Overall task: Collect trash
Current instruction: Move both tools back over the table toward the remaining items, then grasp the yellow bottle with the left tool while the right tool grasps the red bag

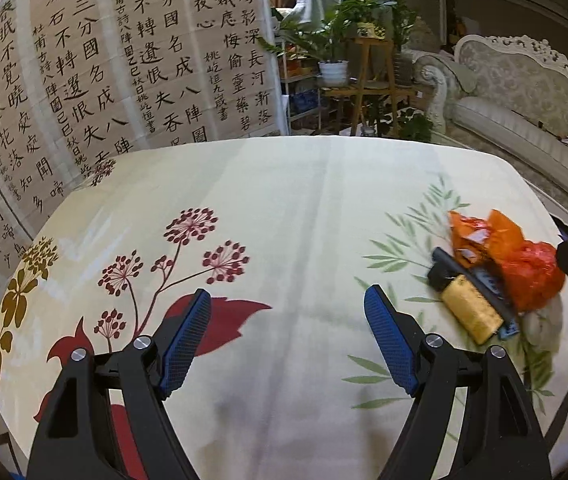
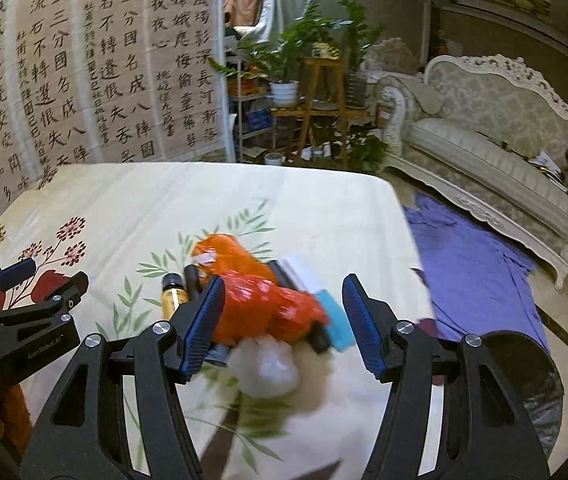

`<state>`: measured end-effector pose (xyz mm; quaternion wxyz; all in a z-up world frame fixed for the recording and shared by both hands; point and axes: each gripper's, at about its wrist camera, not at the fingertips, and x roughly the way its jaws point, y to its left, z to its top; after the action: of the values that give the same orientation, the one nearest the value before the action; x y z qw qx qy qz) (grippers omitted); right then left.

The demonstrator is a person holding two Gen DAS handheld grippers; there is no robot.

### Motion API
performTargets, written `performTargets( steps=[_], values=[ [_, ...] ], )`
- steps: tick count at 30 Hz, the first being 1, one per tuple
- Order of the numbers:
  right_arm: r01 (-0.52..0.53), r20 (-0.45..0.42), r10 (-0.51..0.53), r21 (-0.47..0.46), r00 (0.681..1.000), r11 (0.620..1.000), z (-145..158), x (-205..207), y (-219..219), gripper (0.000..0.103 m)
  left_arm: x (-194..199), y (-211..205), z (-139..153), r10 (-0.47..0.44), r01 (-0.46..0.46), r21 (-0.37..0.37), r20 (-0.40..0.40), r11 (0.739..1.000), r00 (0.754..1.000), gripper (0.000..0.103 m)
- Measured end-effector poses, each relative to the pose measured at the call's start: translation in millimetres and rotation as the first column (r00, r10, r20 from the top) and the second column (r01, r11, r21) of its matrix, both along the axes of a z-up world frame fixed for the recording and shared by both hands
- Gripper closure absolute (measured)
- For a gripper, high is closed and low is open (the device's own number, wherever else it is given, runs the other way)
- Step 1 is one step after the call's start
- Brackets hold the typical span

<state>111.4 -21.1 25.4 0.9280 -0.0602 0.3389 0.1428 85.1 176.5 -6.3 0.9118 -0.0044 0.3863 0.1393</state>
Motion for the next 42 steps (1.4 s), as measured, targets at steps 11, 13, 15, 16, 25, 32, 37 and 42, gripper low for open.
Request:
performTargets(
  steps=[11,13,15,16,25,32,37,42],
  values=[
    [-0.022,-0.058,0.018,-0.061,0.998,0.998,-24,10,21,0.046,7,6,-7,-0.009,0.008,-0.053,-0.013,0.999,1.000,0.027],
    [-0.026,-0.058,0.022,-0.064,0.998,0.998,-23,10,22,0.051,7,5,-8,-0.013,0.012,-0.058,-0.016,0.998,1.000,0.027],
    [-0.025,-0.047,0.022,-0.067,0.999,0.997,-22,9,22,0.055,7,3,-8,-0.015,0.014,-0.065,-0.019,0.998,1.000,0.027],
    [-0.026,-0.042,0.023,-0.066,0.999,0.998,-20,8,22,0.056,8,2,-8,-0.018,0.016,-0.068,-0.020,0.998,1.000,0.027],
    [0.005,0.007,-0.005,-0.022,1.000,1.000,-2,-1,4,0.057,7,-13,-6,-0.047,0.046,-0.063,-0.019,0.997,0.999,0.027],
    [0.071,0.036,-0.070,-0.016,0.997,0.997,8,-7,-30,0.057,9,-34,-3,-0.087,0.085,-0.063,-0.017,0.994,0.996,0.027],
    [0.124,0.030,-0.123,-0.026,0.992,0.992,1,-11,-56,0.057,13,-50,-1,-0.109,0.108,-0.066,-0.018,0.992,0.994,0.027],
    [0.162,0.010,-0.162,-0.015,0.987,0.987,-7,-14,-78,0.057,20,-66,-1,-0.135,0.133,-0.065,-0.016,0.989,0.991,0.027]
  ],
)
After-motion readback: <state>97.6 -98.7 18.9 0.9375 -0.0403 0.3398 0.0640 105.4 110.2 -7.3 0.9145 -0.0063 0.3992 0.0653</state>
